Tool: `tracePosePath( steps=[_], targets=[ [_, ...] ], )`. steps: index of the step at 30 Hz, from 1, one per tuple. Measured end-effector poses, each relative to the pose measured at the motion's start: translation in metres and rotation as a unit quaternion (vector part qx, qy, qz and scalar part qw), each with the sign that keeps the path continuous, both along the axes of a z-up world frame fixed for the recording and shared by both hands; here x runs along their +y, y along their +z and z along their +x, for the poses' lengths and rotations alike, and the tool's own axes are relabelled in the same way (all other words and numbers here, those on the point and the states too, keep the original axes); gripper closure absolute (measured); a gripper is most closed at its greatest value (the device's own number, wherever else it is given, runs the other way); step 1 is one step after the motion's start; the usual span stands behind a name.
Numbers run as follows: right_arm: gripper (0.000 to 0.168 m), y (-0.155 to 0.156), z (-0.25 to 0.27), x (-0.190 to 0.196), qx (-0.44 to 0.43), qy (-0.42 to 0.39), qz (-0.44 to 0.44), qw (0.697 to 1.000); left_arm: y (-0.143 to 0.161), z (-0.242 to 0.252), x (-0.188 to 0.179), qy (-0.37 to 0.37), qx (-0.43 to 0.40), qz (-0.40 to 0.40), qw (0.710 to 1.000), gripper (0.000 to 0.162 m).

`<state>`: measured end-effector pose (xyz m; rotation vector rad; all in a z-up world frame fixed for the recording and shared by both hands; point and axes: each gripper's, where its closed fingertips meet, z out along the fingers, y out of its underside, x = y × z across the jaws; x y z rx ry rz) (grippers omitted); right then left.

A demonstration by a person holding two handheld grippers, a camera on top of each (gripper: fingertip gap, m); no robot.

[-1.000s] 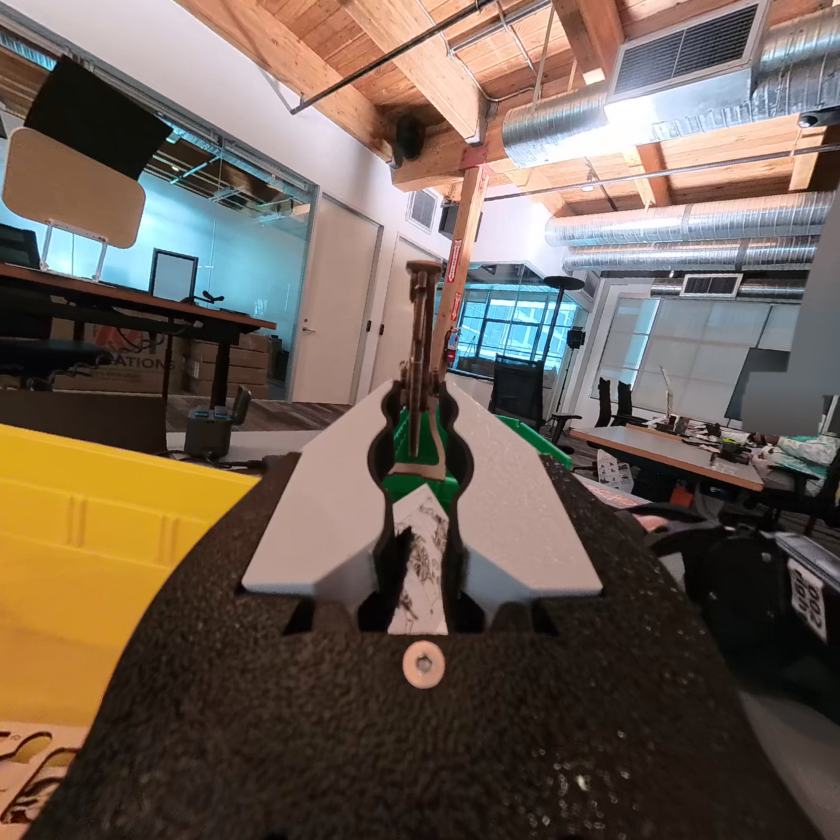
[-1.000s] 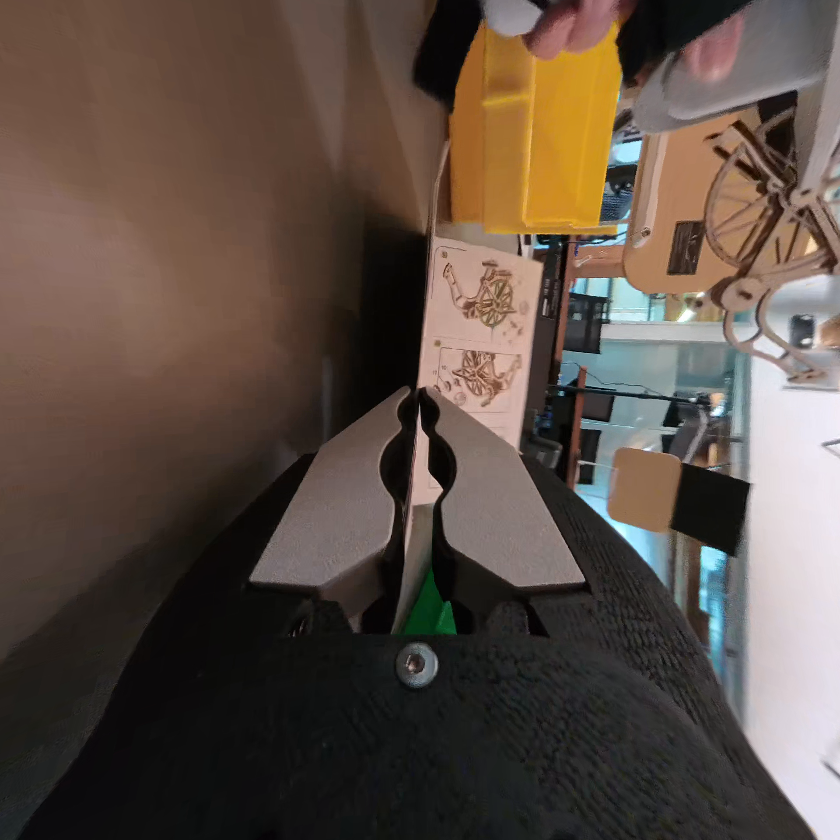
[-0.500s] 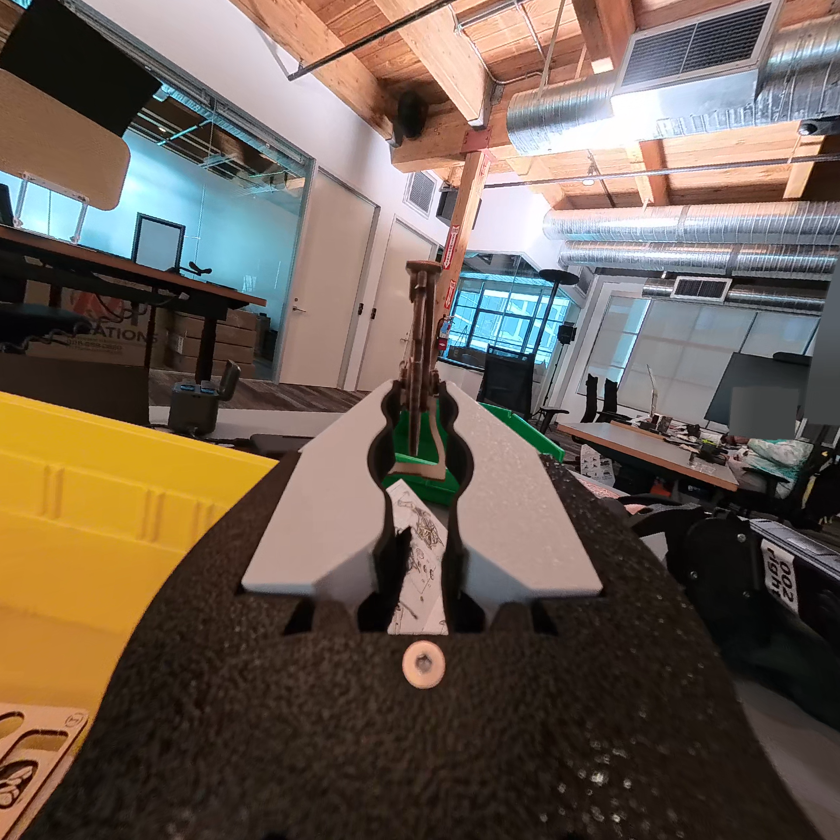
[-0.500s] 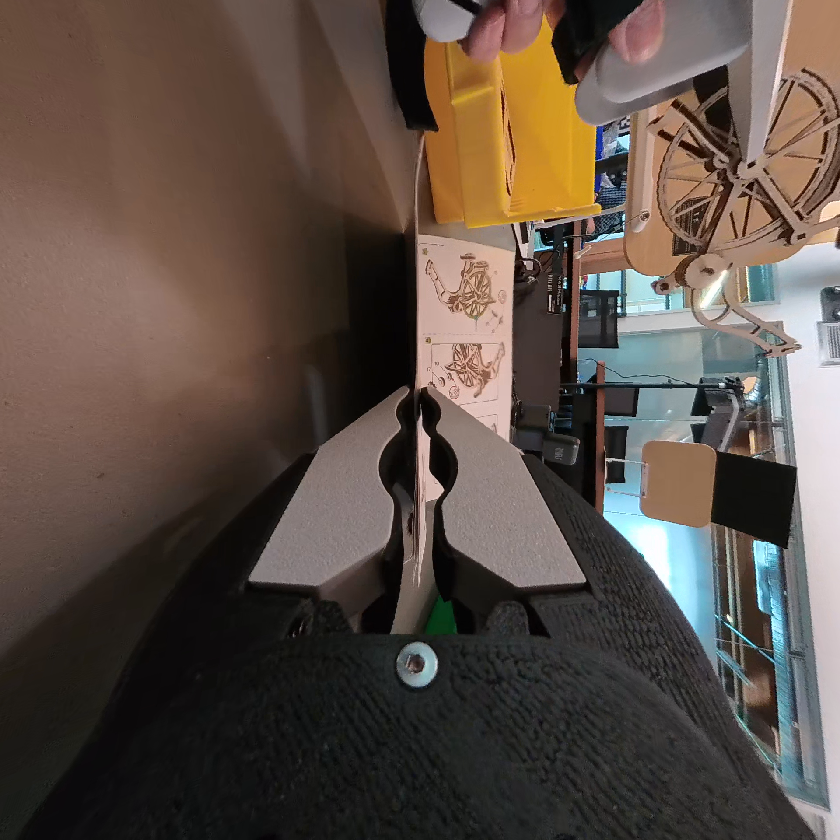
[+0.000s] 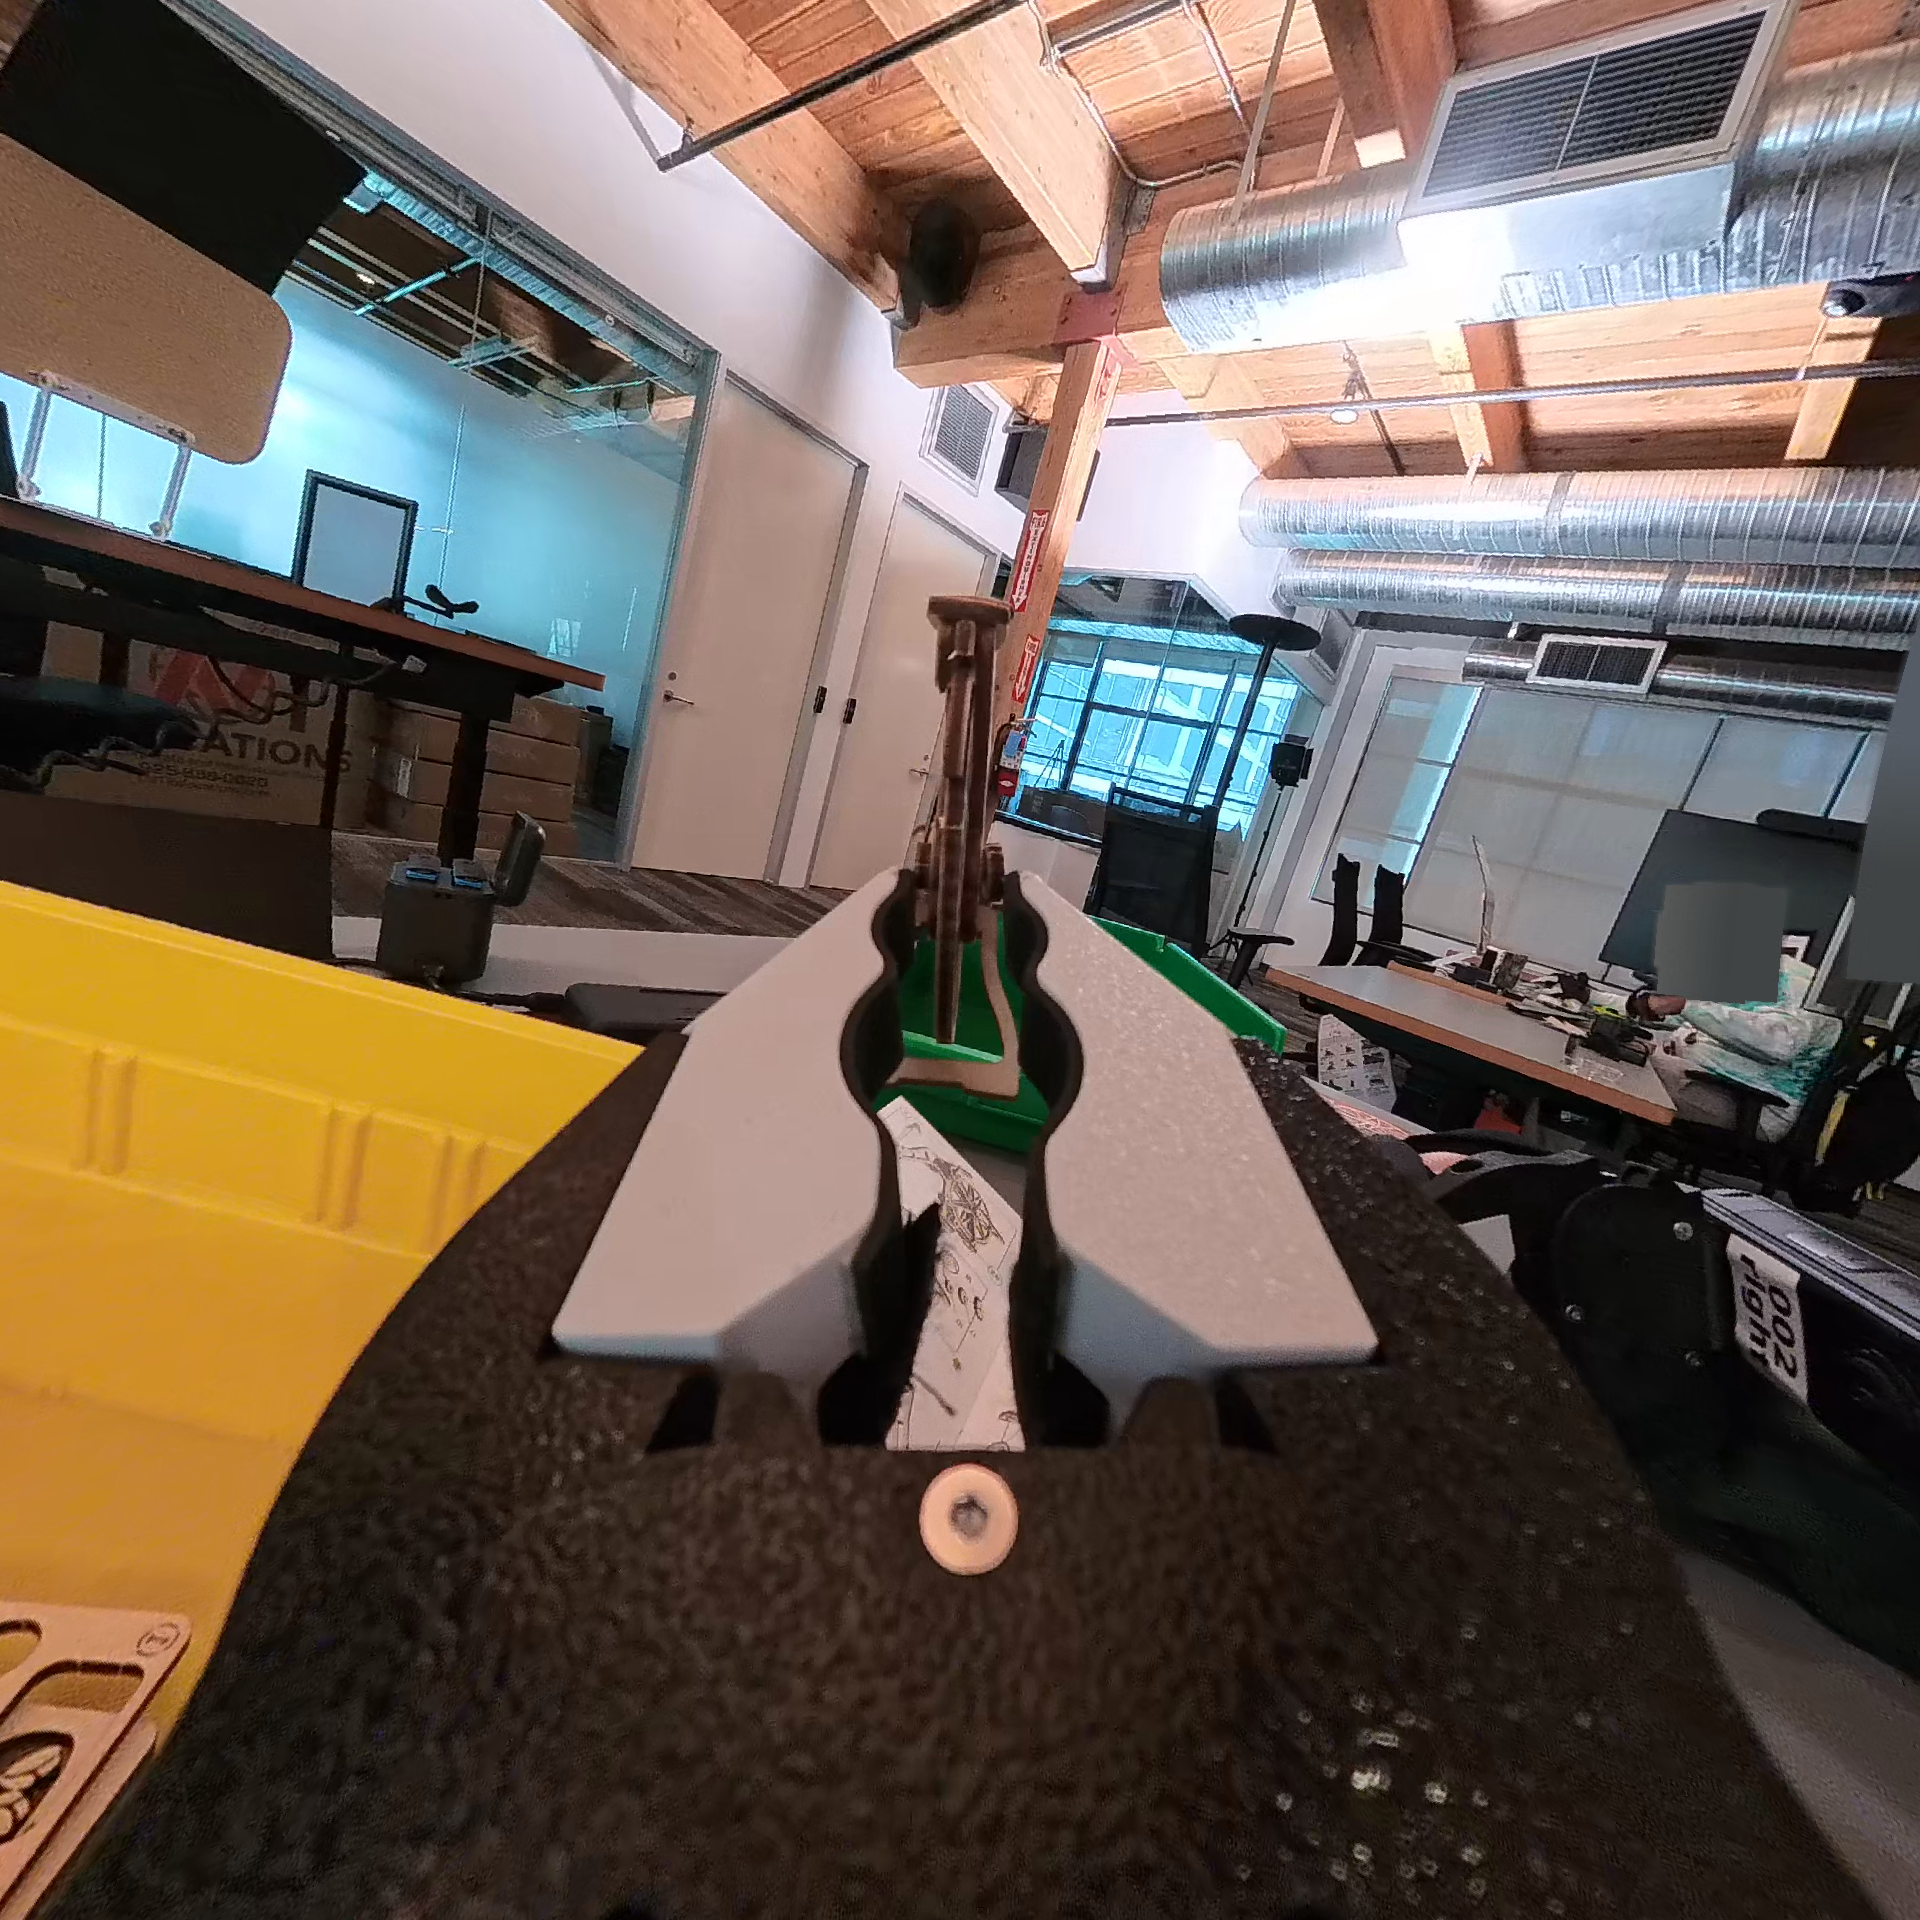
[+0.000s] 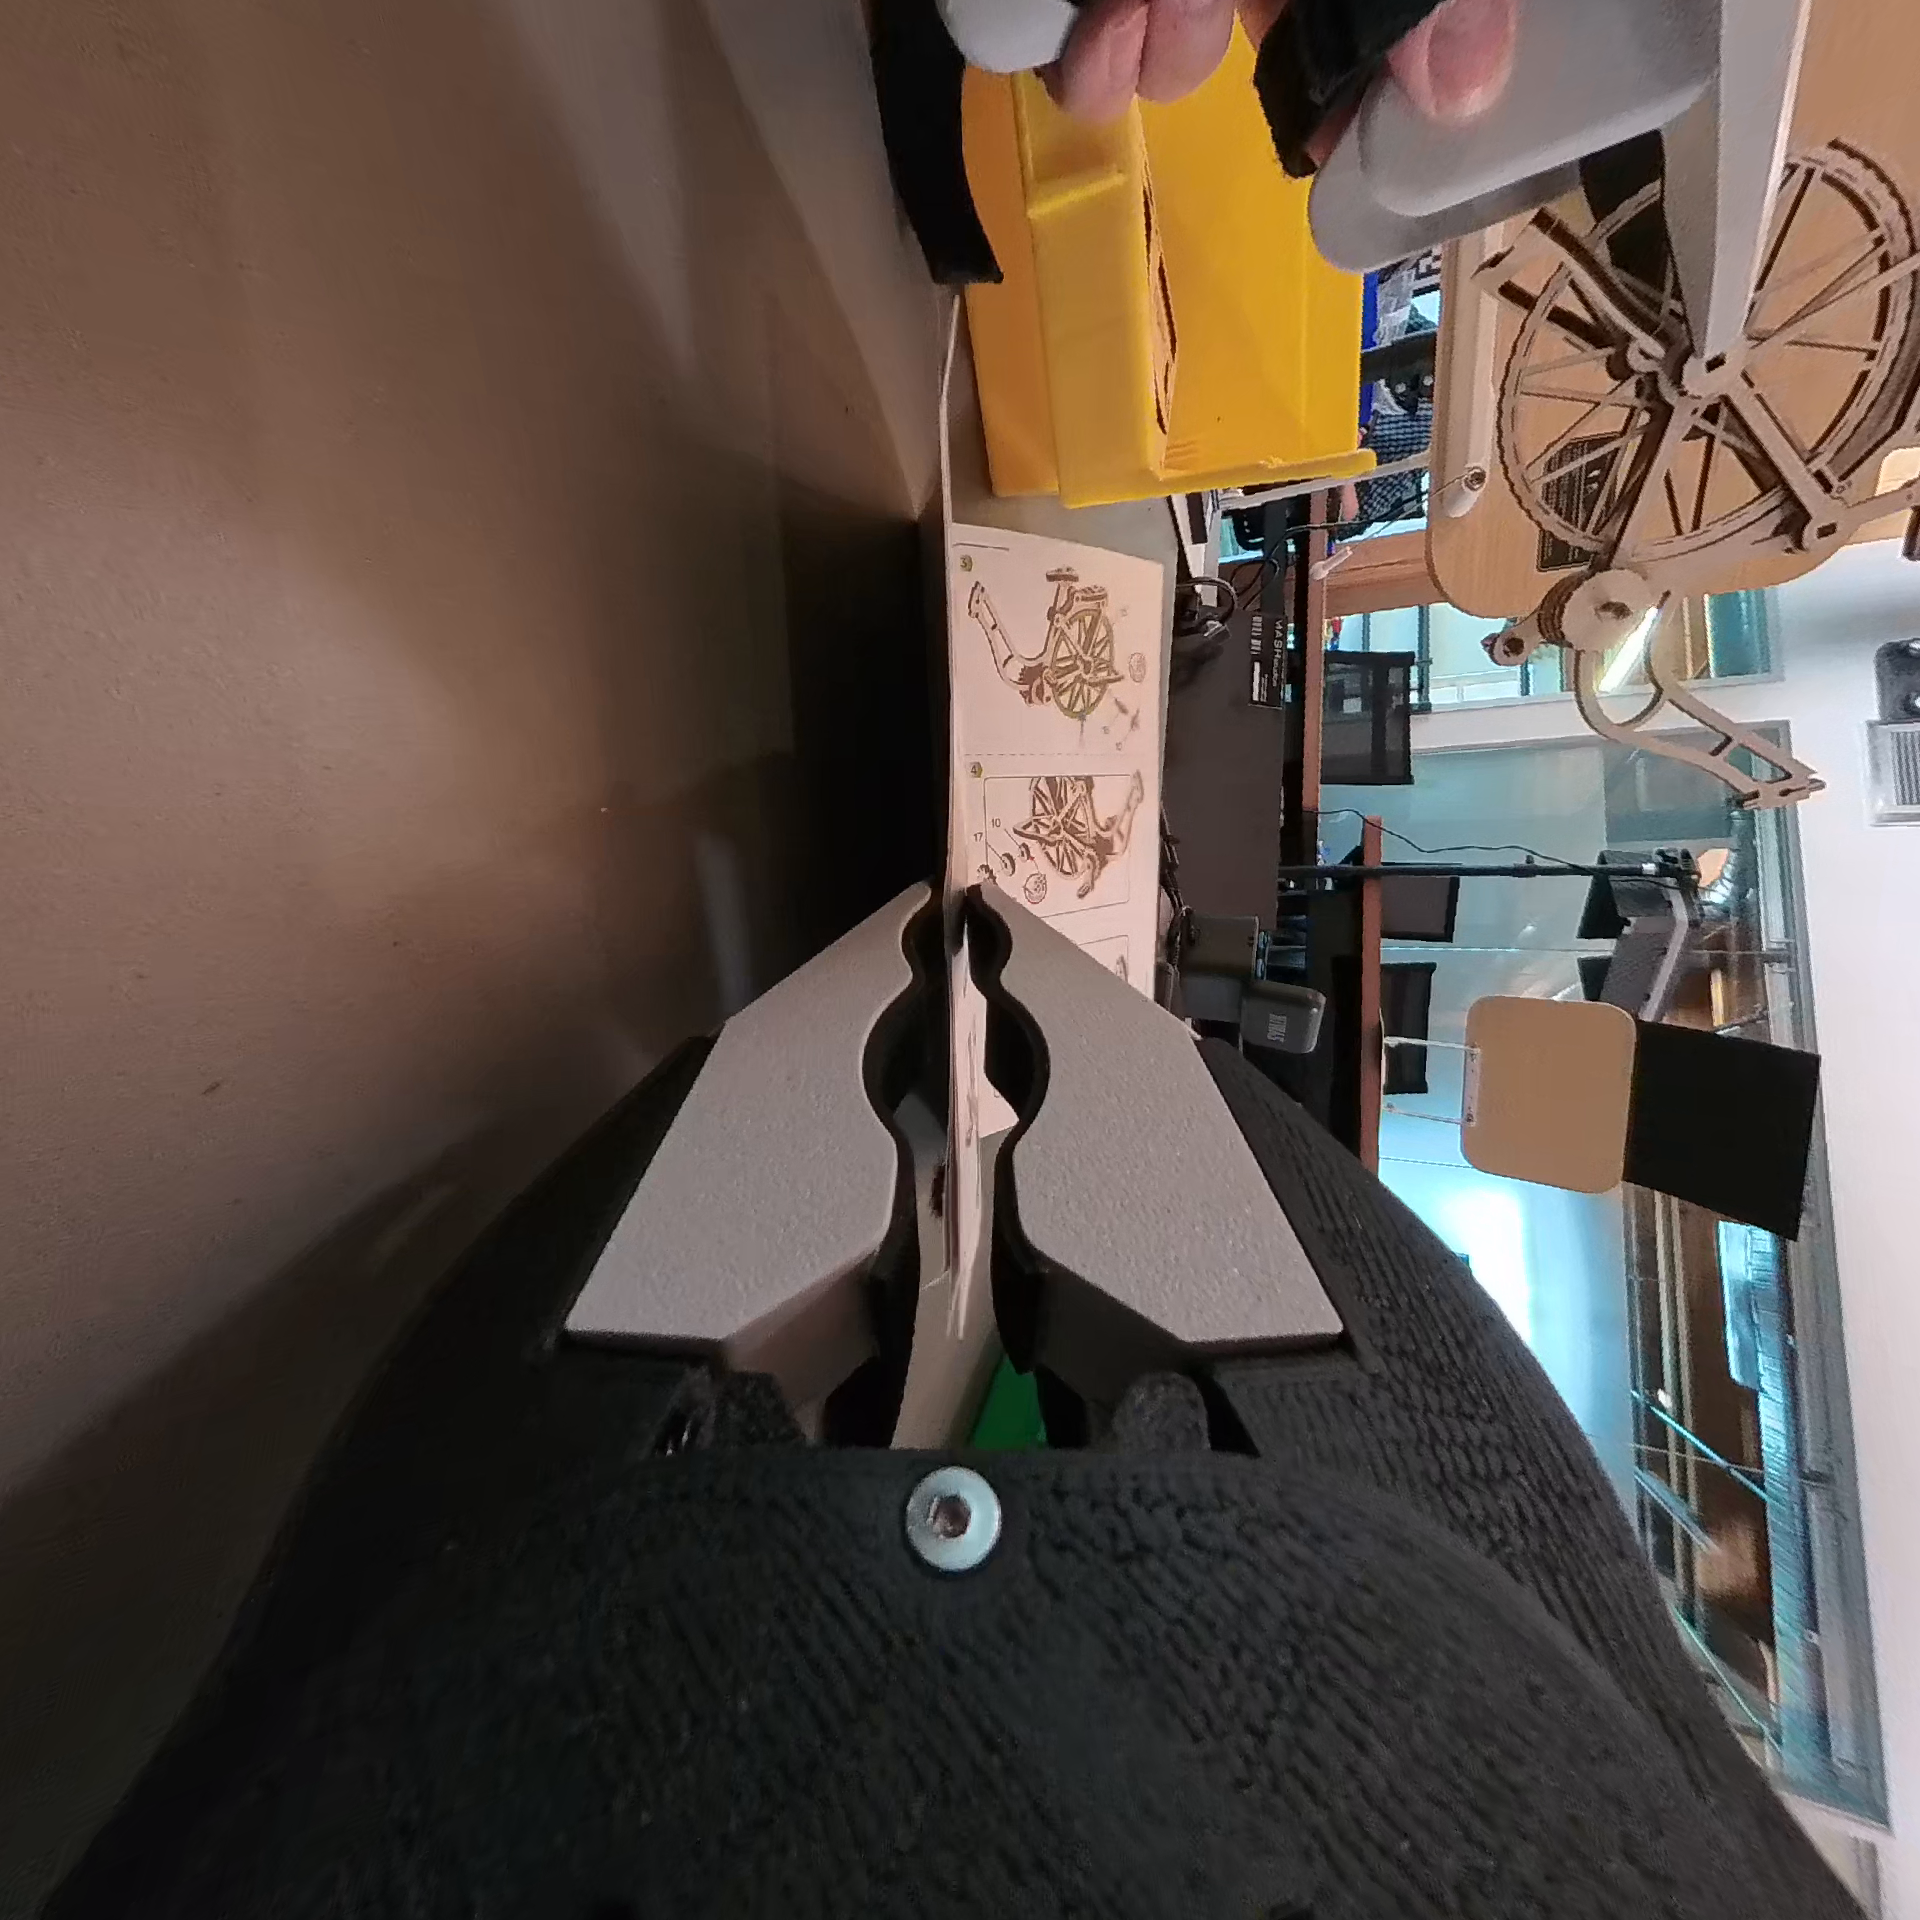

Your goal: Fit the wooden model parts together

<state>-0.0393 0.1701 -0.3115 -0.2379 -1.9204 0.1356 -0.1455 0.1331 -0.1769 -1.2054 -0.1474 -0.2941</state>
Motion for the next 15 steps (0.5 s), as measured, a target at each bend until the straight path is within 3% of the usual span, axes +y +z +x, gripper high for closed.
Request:
tracePosePath(
  steps=[15],
  targets=[
    [0.167,0.0003,0.0001,0.0002,0.001,0.0,-0.002,1.0,-0.0011,0.0,0.0006,-0.003,-0.004,-0.002,1.0,0.148]
  ],
)
